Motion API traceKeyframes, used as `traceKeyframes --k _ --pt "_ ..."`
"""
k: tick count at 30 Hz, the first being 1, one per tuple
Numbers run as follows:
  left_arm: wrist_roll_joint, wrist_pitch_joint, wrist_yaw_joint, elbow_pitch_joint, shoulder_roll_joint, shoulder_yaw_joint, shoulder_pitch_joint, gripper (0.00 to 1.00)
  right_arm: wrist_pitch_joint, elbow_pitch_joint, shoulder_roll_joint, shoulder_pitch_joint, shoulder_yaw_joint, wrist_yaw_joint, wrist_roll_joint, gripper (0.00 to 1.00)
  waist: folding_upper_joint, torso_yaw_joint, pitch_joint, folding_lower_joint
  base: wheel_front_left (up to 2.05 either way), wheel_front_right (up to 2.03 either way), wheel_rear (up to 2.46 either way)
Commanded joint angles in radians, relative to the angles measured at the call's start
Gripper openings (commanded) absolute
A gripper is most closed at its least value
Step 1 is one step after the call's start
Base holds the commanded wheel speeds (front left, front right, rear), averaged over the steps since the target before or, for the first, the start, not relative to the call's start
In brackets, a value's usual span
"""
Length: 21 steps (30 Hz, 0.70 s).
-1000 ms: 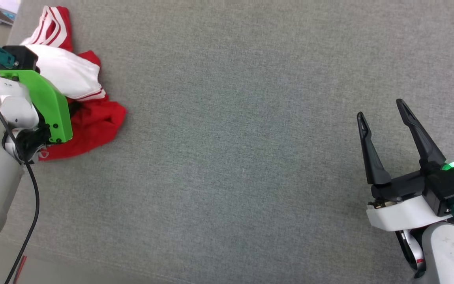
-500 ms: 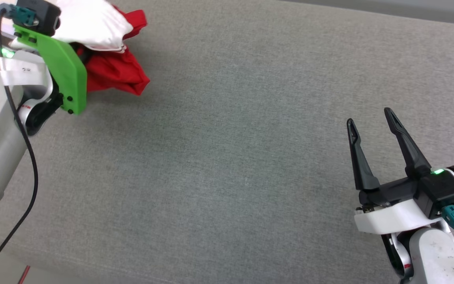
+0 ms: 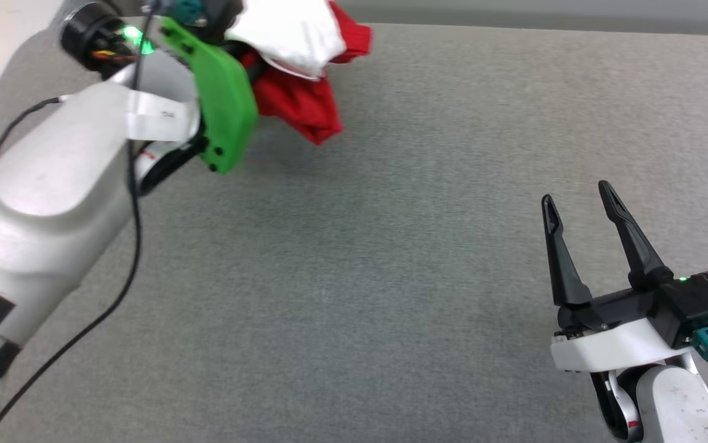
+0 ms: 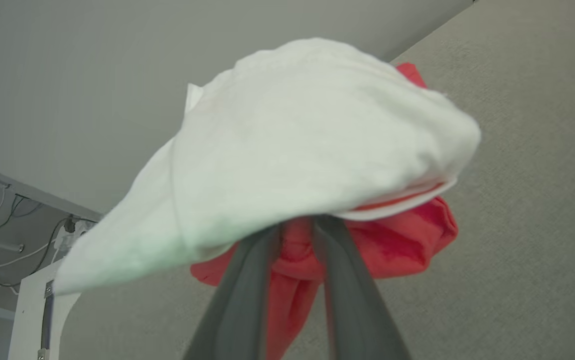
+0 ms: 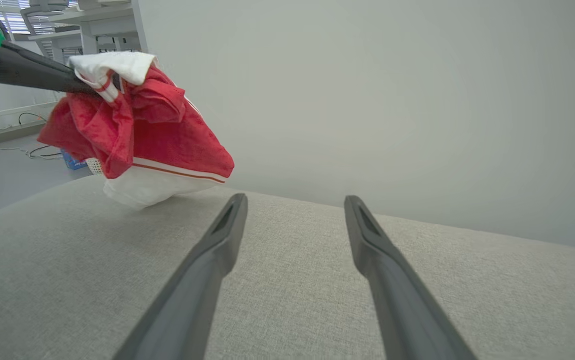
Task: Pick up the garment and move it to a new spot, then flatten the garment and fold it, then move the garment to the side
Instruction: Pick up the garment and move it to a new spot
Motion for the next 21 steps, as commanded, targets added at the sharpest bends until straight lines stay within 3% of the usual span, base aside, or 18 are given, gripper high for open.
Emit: traceKeyframes --k 1,12,21 --pt "0.013 0.0 -0.003 -0.015 -0.039 -0.021 -0.031 0.0 -0.005 -0.003 0.001 0.005 -0.003 -0.001 0.023 1.0 0.0 -0.077 0.012 0.0 0.0 0.0 0.0" --pt "0.04 -0.006 -0.003 0.018 -0.269 -0.177 0.006 0.0 -0.005 -0.012 0.001 -0.009 -0.025 -0.001 0.063 1.0 0.0 -0.157 0.051 0.0 0.0 0.0 0.0" --pt "0.156 0.052 -0.003 0.089 -0.44 -0.21 0.173 0.0 -0.005 -0.019 0.001 -0.028 -0.053 -0.001 0.075 1.0 0.0 -0.174 0.098 0.0 0.0 0.0 0.0"
